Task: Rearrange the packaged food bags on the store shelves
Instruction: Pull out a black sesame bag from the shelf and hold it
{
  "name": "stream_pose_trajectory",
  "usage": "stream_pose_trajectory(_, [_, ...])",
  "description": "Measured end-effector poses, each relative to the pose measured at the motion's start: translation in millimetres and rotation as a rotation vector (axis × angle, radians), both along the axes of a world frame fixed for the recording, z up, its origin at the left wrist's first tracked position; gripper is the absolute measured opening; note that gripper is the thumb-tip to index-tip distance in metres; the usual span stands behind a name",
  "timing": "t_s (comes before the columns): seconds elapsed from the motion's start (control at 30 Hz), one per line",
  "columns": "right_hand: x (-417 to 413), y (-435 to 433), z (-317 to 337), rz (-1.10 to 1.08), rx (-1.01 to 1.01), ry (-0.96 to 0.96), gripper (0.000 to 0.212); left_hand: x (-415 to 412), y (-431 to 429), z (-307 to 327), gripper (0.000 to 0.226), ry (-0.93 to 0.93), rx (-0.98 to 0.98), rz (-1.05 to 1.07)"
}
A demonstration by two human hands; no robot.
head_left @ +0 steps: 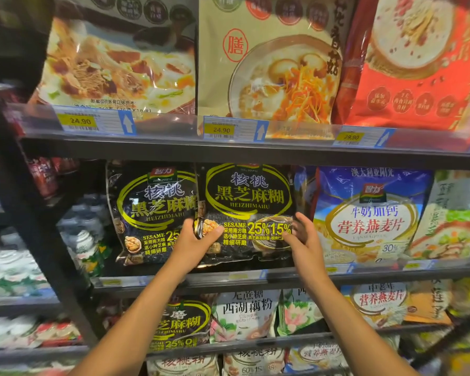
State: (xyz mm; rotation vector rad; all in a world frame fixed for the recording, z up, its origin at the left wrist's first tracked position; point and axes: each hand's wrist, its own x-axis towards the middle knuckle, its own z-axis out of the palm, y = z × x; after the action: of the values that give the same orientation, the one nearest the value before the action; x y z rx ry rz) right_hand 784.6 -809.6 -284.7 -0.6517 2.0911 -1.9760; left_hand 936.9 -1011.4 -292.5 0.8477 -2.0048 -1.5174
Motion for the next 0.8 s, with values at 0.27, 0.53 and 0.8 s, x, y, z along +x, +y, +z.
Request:
stream_pose_trajectory(0.27, [1, 13, -9, -0.004, -0.020, 0.005, 0.042, 6, 4, -13, 0.063, 0.189, 0.194, -0.034])
stream_pose_trajectory(0.53, [-2, 27, -18, 0.062, -0.017, -0.049, 0.036, 32, 19, -21, 0.062, 0.267, 0.313, -0.050])
stream_pose_trajectory(0.8, [-5, 46, -22, 0.170, 0.008, -0.178, 0.054, 63, 59, -19, 0.070, 0.352, 0.407, -0.050])
